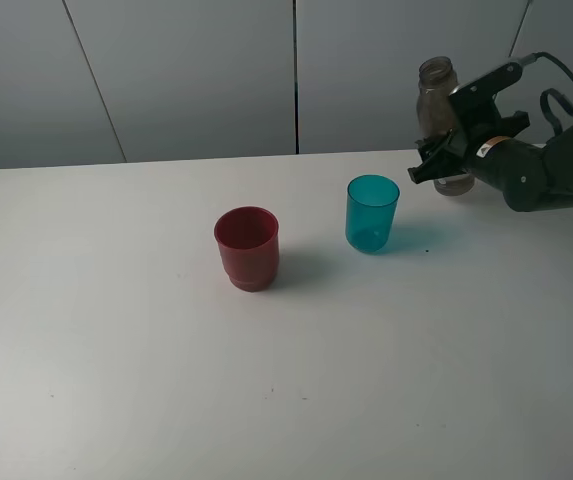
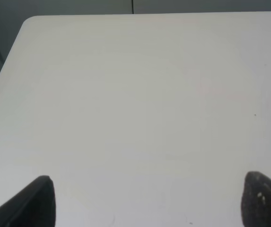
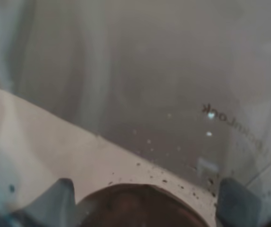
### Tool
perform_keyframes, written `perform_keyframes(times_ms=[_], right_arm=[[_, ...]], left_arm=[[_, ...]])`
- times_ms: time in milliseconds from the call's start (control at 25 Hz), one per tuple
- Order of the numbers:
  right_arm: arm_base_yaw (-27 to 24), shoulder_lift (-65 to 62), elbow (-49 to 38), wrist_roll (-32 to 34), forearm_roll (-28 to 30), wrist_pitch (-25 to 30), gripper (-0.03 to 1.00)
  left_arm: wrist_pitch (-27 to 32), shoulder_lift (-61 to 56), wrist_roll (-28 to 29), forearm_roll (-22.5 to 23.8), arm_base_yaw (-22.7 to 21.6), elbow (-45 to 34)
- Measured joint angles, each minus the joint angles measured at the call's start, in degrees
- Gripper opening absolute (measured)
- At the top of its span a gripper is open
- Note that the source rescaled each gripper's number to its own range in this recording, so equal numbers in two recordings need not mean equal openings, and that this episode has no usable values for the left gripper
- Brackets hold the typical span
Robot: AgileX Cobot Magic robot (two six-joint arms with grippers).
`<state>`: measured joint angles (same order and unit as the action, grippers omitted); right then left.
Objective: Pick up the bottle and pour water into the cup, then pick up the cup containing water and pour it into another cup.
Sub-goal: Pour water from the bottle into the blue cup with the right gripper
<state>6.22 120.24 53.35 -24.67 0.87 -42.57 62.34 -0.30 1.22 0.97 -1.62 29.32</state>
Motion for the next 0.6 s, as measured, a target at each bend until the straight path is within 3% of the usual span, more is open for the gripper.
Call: perform_keyframes(times_ms=[280,600], right_arm=[[0.00,-1.84,0.00,-13.76,4.57,0.00,0.02],[0.00,-1.84,0.00,-19.87,13.62,0.00,0.02]], left_arm=[[0.00,0.00,0.00,0.00,0.00,0.00],[0.00,0.00,0.00,0.00,0.00,0.00]])
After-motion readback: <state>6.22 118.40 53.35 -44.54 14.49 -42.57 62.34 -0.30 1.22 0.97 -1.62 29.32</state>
